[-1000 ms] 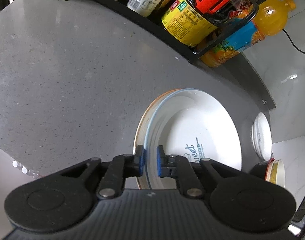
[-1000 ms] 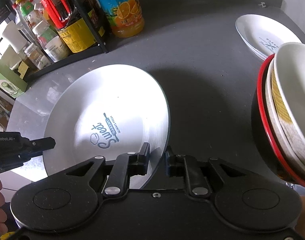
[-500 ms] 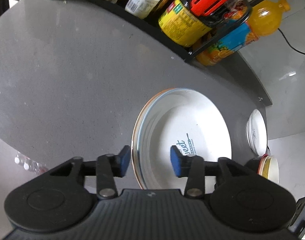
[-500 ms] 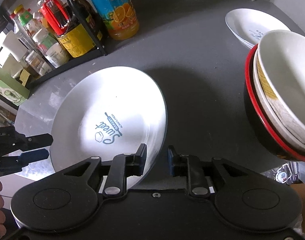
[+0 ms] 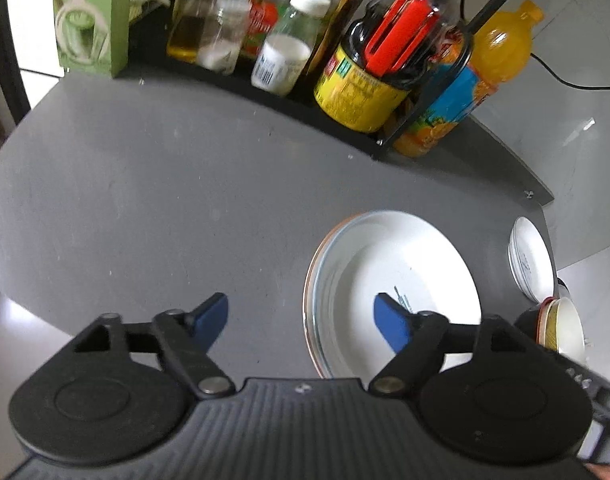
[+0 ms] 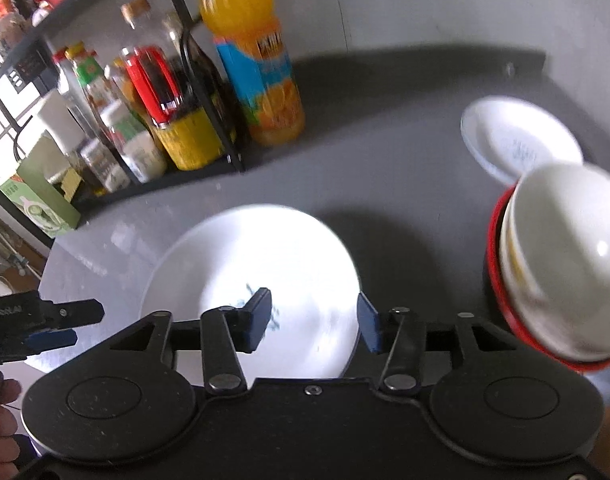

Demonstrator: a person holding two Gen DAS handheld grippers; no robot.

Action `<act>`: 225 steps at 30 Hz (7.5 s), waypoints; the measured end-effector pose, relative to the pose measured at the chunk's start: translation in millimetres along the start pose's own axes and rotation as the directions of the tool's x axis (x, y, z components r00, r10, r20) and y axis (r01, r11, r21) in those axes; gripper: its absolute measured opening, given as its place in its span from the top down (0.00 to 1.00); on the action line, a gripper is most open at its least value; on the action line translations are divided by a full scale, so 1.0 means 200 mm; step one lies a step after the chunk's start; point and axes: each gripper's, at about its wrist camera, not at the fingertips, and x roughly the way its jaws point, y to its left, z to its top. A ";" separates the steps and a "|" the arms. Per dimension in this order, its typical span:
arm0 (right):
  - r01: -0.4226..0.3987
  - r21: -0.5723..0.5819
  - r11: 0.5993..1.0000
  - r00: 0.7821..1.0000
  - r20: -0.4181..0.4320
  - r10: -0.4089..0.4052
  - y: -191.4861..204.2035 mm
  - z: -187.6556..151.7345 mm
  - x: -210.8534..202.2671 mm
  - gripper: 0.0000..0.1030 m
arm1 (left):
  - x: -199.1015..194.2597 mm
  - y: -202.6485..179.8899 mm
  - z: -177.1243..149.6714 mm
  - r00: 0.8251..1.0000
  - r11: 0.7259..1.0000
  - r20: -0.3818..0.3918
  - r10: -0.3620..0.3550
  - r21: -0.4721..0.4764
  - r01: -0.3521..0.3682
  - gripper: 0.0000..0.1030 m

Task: Organize plates and bowls
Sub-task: 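Open both grippers and pull back from the plate stack, then move both grippers to the white 'Bakery' plate rim, then close both grippers on the 'Bakery' plate rim and tilt it up, then carry the 'Bakery' plate and lower it onto the plate stack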

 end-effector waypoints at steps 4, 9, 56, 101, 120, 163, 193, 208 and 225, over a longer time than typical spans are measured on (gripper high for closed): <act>0.009 -0.005 1.000 0.999 0.051 -0.008 -0.04 0.06 -0.09 0.38 | 0.01 -0.07 0.03 1.000 0.999 0.004 -0.006 0.033 0.006 0.17; -0.013 0.032 0.999 0.997 0.081 0.010 -0.14 0.11 -0.18 0.38 | 0.03 -0.19 0.07 1.000 0.998 -0.001 -0.017 0.058 0.017 0.16; -0.079 0.262 0.962 0.996 -0.010 0.085 -1.68 0.51 0.15 0.36 | 0.71 -1.79 0.05 0.996 0.974 -0.086 0.007 0.227 0.012 0.14; -0.165 0.274 0.947 0.967 -0.144 0.210 -1.79 0.60 0.67 0.89 | 1.31 -1.68 0.10 0.937 0.996 -0.339 -0.080 -0.053 0.066 0.93; -0.266 0.176 0.948 0.964 0.026 0.266 -1.68 0.73 0.32 0.90 | 0.91 -1.70 0.19 0.963 0.979 -0.177 -0.205 -0.036 0.201 0.93; -0.240 0.034 0.970 0.971 -0.005 0.241 -0.30 0.15 0.02 0.88 | 0.19 -0.31 0.19 0.968 0.969 -0.091 -0.235 -0.093 0.227 0.95; -0.164 0.010 0.986 0.978 -0.128 0.164 -0.07 -0.10 0.25 0.88 | 0.39 0.04 0.03 0.971 0.981 -0.170 -0.168 -0.130 0.146 0.95; -0.125 -0.012 0.992 0.982 -0.142 0.122 -0.04 -0.10 0.31 0.84 | 0.41 -0.04 0.01 0.984 0.996 -0.160 -0.083 -0.032 0.078 0.92; -0.201 0.081 0.976 0.960 -0.180 0.212 -0.13 -0.08 0.23 0.73 | 0.42 -0.07 0.01 0.987 0.999 -0.152 -0.047 -0.012 0.045 0.91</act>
